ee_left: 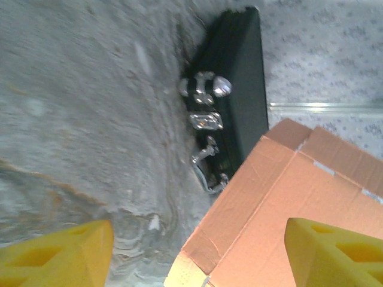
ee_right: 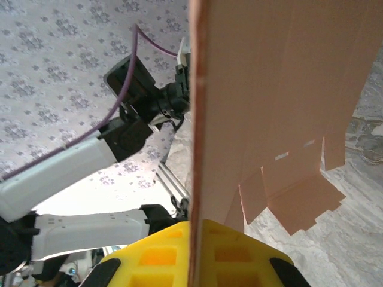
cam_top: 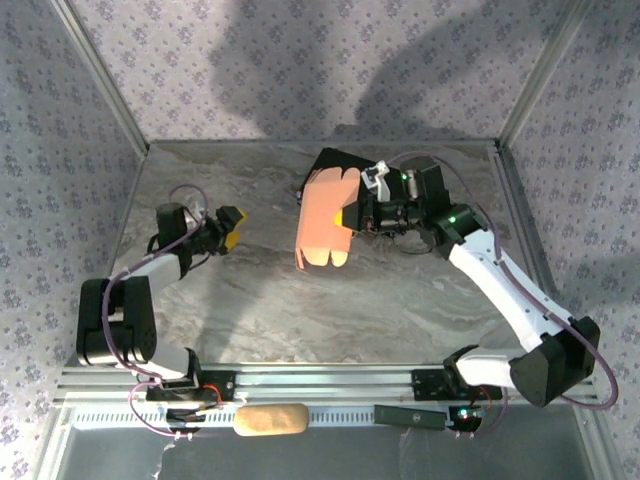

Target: Fold the paper box

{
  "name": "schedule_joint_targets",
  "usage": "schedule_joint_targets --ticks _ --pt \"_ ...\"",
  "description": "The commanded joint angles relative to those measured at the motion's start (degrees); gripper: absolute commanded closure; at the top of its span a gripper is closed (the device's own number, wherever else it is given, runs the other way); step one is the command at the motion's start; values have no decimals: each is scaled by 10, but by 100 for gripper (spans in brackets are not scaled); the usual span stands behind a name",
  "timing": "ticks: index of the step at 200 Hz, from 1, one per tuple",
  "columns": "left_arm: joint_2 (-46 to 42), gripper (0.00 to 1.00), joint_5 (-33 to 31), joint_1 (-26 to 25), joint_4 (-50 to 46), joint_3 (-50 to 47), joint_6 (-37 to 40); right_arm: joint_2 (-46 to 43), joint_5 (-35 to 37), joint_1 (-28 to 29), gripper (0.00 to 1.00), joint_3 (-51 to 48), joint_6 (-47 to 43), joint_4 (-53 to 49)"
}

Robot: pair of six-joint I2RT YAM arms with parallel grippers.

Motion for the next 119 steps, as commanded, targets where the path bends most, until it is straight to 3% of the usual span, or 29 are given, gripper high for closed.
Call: schedule_joint_targets --ticks 1,28,39,48,58,67,88,104,119 --pt "-12 24 -13 -42 47 17 -23 -20 -30 -16 100 19 45 21" --pt "-47 21 -72 -88 72 -10 -140 -36 8 -32 100 23 99 45" --pt "-113 21 -132 -123 41 -17 -139 -39 41 -34 100 28 112 38" --pt "-189 19 -204 -165 -72 12 -72 -36 65 -36 100 35 122 30" --pt "-257 16 -338 -233 -247 75 37 -30 91 -42 100 45 132 13" --pt "-288 14 -427 -295 -321 116 115 -23 116 -44 100 58 140 -4" --pt "-296 19 -488 -375 -362 159 245 6 164 -41 100 112 142 -67" --pt "-278 23 -583 -456 -391 186 359 25 189 -34 100 149 146 -100" --pt "-271 23 -663 -548 -363 191 456 35 209 -29 100 173 146 -130"
